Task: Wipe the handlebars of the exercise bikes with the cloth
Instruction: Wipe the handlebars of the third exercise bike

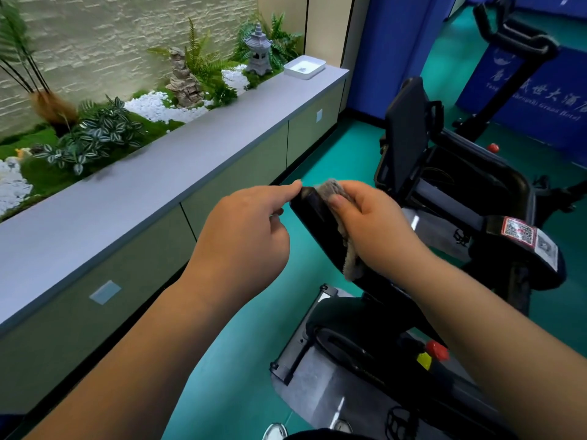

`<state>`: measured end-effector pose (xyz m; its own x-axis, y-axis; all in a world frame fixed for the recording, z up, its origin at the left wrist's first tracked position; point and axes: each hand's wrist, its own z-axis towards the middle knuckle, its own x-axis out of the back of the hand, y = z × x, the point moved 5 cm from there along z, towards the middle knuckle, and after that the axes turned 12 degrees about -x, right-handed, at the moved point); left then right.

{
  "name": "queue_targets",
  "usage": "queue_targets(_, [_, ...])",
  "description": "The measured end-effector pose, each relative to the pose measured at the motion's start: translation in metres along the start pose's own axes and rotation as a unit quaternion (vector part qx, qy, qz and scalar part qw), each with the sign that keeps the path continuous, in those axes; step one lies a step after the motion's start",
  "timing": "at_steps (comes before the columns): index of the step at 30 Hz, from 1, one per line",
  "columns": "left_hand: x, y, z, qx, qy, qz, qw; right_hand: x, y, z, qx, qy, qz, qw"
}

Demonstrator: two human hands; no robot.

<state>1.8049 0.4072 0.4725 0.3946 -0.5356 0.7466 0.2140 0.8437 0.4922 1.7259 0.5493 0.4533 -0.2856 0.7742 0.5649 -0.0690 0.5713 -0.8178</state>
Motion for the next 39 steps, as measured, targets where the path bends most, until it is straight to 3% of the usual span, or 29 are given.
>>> queue_targets(5, [-0.002,-0.002,0.000,-0.010,-0.010,0.009,1.000,0.003,0.006,-0.004,-0.006,0.016,-0.003,1.000])
queue_targets(9, [-0.005,-0.006,0.000,-0.020,-0.007,0.024,0.999,-0.004,-0.017,0.018,0.036,0.002,0.034,0.999])
queue_targets(15, [0.000,-0.020,-0.007,0.001,0.052,-0.001,0.999,0.002,-0.007,-0.010,0.088,0.026,0.122,0.988])
queue_targets(21, [0.003,-0.026,-0.005,0.014,0.055,0.008,0.998,-0.010,-0.052,0.014,0.156,-0.046,-0.046,0.986])
queue_targets(30, [0.001,-0.018,-0.014,-0.001,0.051,-0.022,0.998,0.008,0.007,-0.020,0.049,0.049,0.065,0.995])
queue_targets(33, [0.000,-0.002,-0.010,-0.053,0.041,-0.003,0.998,0.006,0.004,-0.019,0.077,0.053,0.090,0.992])
queue_targets(36, [-0.002,0.004,-0.006,-0.087,0.019,0.028,0.996,0.010,0.017,-0.029,0.139,0.089,0.030,0.986])
queue_targets(39, [-0.004,0.004,-0.006,-0.094,0.018,0.036,0.995,0.023,0.050,-0.044,0.141,0.090,-0.017,0.986])
